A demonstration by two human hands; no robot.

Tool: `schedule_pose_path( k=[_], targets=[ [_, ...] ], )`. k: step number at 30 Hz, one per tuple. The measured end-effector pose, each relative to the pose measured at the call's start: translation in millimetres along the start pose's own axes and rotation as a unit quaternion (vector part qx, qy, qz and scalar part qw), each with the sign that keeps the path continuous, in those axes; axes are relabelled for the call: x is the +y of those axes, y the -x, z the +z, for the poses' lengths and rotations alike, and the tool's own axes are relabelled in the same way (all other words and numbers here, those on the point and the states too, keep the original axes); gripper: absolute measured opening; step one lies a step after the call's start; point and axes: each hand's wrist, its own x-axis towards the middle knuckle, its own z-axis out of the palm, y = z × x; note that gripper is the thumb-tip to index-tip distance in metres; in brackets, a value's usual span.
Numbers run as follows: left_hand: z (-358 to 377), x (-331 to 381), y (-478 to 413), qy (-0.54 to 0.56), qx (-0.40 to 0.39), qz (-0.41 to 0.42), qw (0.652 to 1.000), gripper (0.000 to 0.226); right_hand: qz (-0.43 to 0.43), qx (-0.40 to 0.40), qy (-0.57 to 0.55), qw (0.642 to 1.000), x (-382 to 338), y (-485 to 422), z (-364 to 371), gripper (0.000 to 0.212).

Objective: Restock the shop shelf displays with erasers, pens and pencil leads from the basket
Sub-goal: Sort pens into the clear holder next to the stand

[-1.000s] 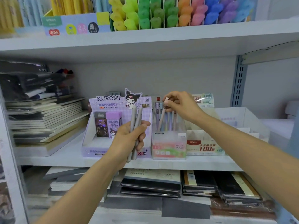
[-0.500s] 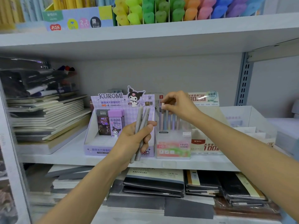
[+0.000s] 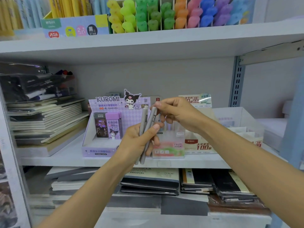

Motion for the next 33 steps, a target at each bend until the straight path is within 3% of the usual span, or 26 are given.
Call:
schedule_pose_path(
  k=[7,11,14,24,33],
  targets=[
    [11.8,2.3,1.4,-0.008,0.028,-0.01,1.0,0.037,-0.01,0.023,-0.007,1.0,-4.3,17.0,-11.9,0.011],
    [8.9,2.2,2.7,0.004,0.106,-0.008,0.994,0.033,-0.053,0.219,-0.048,0.973,-17.2,16.5,-34.6,0.008],
    [5.9,0.8,3.4,-0.026,0.121,-0.016,0.992,0.034,-0.051,0.301,0.034,0.952,-16.8,12.8,-47.2,0.007],
    [-10.4,2.1,8.0,0.042,0.048,-0.042,0.997,0.024,-0.046,0.245,0.269,0.93,18.1,-11.2,-28.0,0.011],
    [-27.0,-4.1,6.2,0.048,0.046,-0.043,0.997,0.034,-0.021,0.152,0.304,0.94,17.2,-23.2,-38.5,0.009]
  ],
)
